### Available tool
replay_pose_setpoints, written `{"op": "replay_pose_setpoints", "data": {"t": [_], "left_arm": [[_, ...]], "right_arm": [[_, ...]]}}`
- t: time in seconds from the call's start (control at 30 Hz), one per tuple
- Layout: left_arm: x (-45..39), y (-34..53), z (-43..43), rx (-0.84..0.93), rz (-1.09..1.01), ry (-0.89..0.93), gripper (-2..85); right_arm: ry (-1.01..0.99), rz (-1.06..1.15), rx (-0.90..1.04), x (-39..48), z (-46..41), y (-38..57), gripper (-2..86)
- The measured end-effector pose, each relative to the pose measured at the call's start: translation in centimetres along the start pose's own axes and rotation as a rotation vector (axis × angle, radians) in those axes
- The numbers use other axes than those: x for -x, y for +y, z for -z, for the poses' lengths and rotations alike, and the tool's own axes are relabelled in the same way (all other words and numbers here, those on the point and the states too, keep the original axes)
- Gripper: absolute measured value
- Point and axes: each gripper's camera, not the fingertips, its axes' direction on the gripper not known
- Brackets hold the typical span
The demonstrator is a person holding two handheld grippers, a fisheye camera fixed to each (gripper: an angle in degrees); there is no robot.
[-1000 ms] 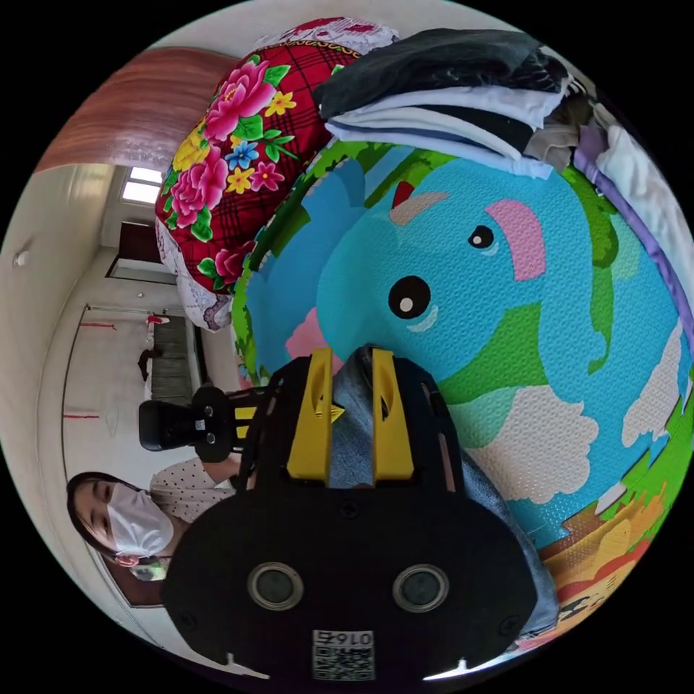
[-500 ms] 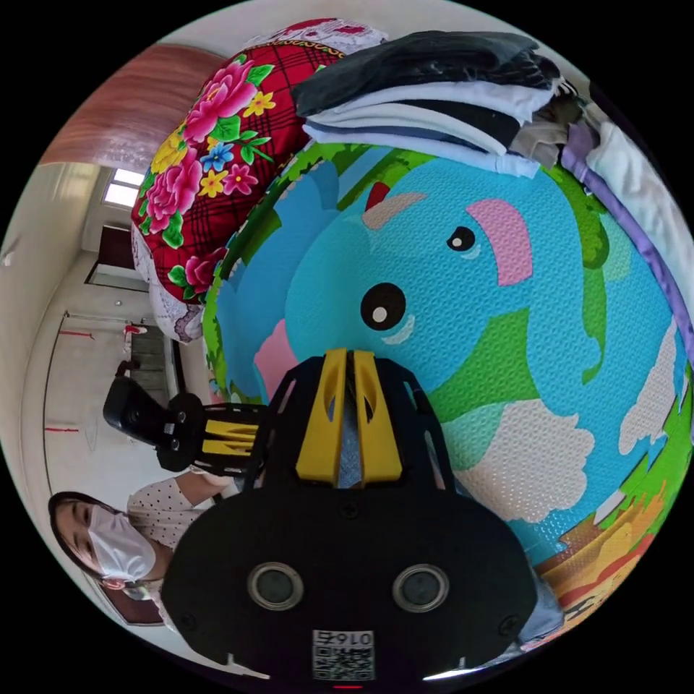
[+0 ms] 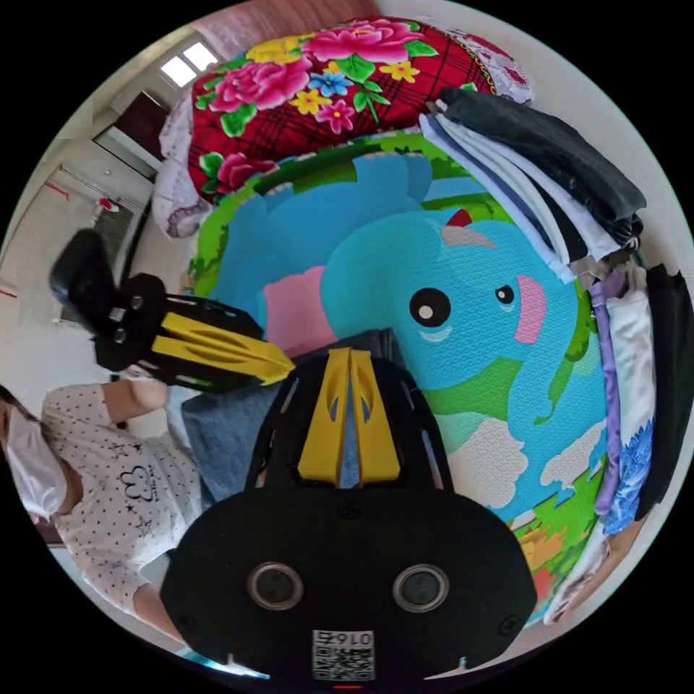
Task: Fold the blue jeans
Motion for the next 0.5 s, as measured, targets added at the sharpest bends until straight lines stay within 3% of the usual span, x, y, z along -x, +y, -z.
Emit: {"op": "replay_pose_setpoints", "data": {"t": [0.03,0.1,0.2,0.33,0.5], "left_arm": [[-0.2,-0.1,-0.3,0.022,-0.022,0.013,-1.0],[-1.8,-0.5,-2.3,0.174,-0.120,-0.159,-1.0],[-3.5,-0.7,-2.3,0.171,-0.172,-0.238,-1.0],[-3.9,-0.9,-1.9,0.175,-0.199,-0.255,-1.0],[-2.3,-1.4,0.0,0.187,-0.216,-0.177,-0.9]], "right_arm": [[0.023,-0.019,0.027,0.7,-1.5,-0.4,-0.5],[0.011,-0.046,0.001,1.4,-1.6,-0.5,-0.5],[0.006,-0.058,-0.020,3.2,-1.3,0.0,-0.6],[0.031,-0.053,-0.145,6.8,1.8,1.2,-0.6],[0.143,-0.017,-0.032,11.1,0.1,0.8,-0.5]]}}
